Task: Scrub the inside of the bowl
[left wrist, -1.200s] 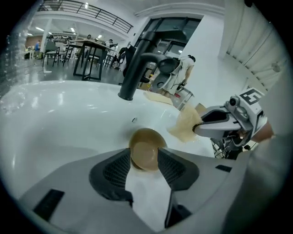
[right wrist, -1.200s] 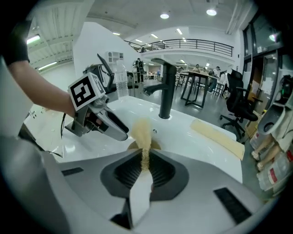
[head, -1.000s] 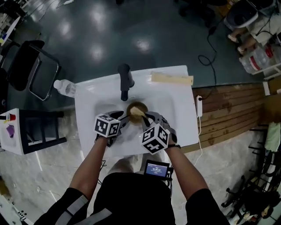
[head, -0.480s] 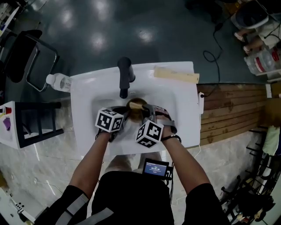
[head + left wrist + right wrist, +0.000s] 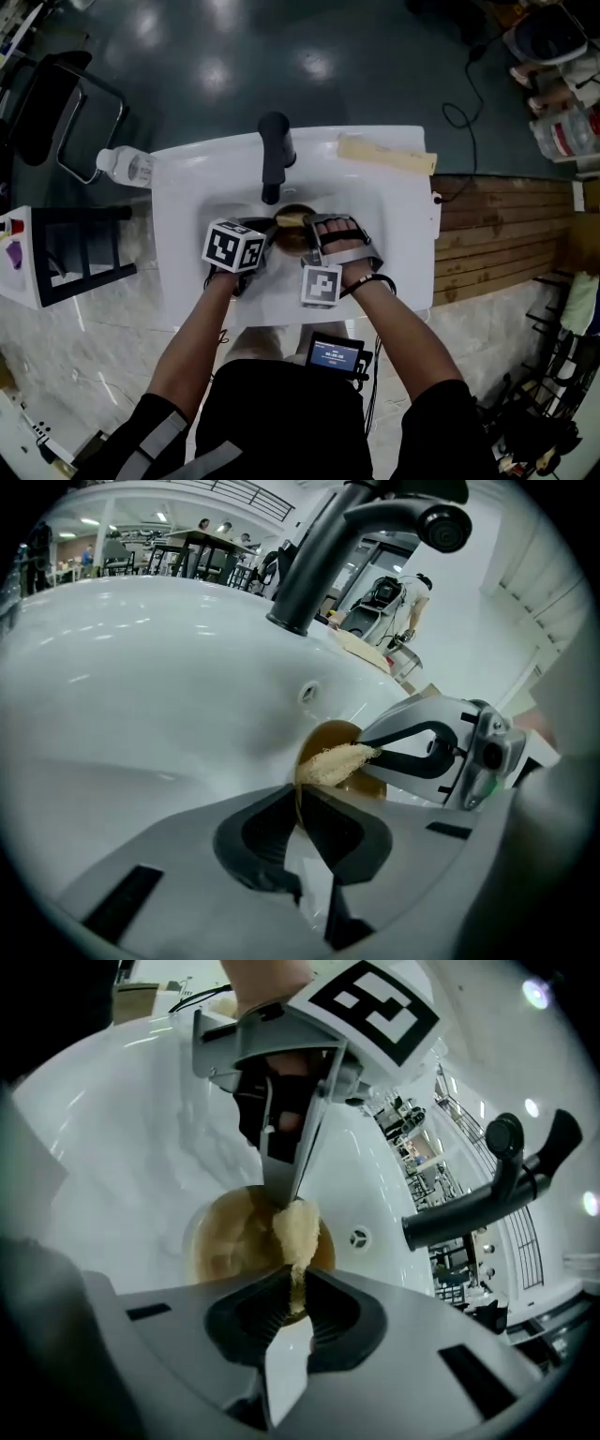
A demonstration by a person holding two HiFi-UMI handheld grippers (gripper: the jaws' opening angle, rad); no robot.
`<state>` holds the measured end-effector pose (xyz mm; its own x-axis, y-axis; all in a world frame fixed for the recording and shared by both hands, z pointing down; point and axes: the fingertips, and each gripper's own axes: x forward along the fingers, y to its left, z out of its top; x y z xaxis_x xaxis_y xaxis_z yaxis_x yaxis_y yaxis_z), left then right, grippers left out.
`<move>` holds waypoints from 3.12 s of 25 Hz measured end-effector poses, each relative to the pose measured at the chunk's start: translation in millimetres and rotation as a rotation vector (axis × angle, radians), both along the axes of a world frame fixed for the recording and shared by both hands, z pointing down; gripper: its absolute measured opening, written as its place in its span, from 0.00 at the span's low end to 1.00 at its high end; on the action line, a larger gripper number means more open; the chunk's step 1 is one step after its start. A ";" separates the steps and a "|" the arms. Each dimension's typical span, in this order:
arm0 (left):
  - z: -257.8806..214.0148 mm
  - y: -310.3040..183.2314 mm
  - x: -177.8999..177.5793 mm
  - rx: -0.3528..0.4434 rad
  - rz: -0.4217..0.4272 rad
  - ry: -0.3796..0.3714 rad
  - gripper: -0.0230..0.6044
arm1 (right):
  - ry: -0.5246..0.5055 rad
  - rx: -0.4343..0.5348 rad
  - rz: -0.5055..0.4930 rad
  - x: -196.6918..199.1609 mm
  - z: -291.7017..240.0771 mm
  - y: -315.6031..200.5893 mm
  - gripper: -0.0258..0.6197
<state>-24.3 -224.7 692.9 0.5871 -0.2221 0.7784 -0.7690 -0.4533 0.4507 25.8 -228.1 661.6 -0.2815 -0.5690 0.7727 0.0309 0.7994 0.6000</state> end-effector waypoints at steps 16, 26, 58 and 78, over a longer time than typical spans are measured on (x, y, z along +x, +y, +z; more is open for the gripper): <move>-9.7 -4.4 -14.3 -0.025 -0.024 -0.009 0.06 | 0.083 -0.400 -0.069 -8.6 32.7 46.5 0.11; -8.4 -3.0 -18.0 -0.023 0.002 -0.050 0.05 | -0.062 -0.588 -0.135 -17.7 18.2 79.4 0.11; -15.4 7.4 -9.6 -0.096 -0.008 -0.028 0.06 | -0.191 -0.491 0.422 -5.0 13.8 -4.4 0.11; -14.3 3.6 -22.5 -0.113 -0.057 -0.030 0.06 | -0.215 -0.677 0.093 -40.6 16.0 69.1 0.11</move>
<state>-46.8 -221.1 678.6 0.5520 -0.1644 0.8175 -0.8061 -0.3560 0.4727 -14.8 -159.0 677.6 -0.4411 -0.0134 0.8973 -0.1185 0.9920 -0.0435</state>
